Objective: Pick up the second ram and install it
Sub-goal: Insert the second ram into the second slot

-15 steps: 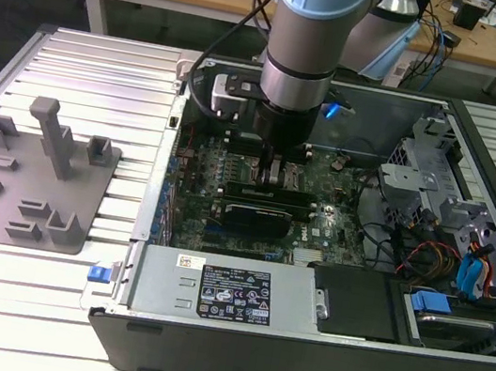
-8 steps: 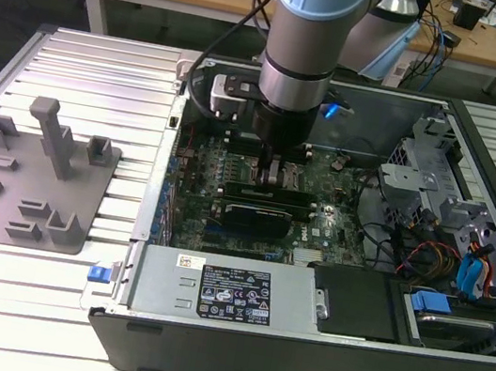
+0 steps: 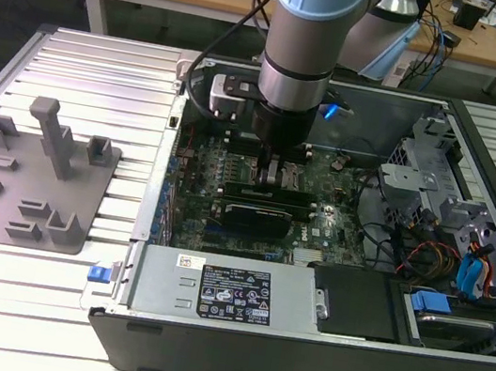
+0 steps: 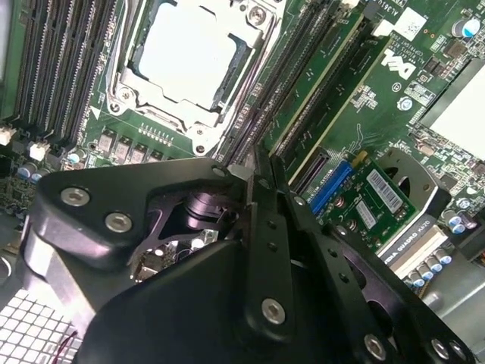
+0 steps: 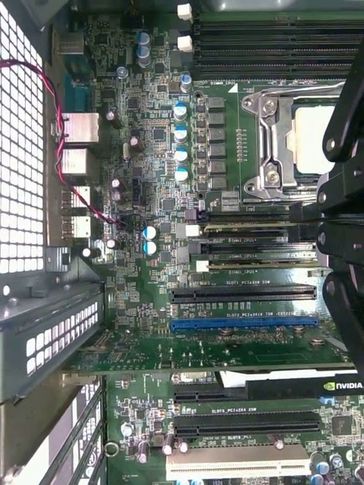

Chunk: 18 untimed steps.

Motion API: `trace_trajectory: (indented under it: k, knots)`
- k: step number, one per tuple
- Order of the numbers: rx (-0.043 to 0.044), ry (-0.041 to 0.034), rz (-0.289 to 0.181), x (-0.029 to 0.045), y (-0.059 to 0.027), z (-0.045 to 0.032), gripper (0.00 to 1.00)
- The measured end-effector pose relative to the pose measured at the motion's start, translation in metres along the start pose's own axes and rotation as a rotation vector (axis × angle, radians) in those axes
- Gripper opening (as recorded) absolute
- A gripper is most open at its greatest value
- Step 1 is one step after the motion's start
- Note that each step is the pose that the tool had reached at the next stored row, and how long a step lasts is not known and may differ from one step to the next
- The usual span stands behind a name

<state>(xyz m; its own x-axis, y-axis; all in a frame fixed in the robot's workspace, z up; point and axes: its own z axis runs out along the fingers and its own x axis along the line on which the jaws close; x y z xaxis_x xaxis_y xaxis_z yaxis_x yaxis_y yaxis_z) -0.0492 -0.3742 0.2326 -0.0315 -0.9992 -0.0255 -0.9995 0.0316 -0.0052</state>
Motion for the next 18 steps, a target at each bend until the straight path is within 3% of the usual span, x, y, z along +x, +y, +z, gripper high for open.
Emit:
trace_trajectory:
  k: [12, 15, 16, 18]
  knots:
    - [0.0000, 0.0001, 0.001, 0.0002, 0.0003, 0.0064, 0.09]
    - [0.0000, -0.0001, 0.001, 0.0002, 0.0004, 0.0066, 0.17]
    - [0.0000, 0.0001, 0.001, 0.0002, 0.0003, 0.0066, 0.24]
    - [0.0001, -0.0001, 0.001, 0.0000, 0.0003, 0.0017, 0.24]
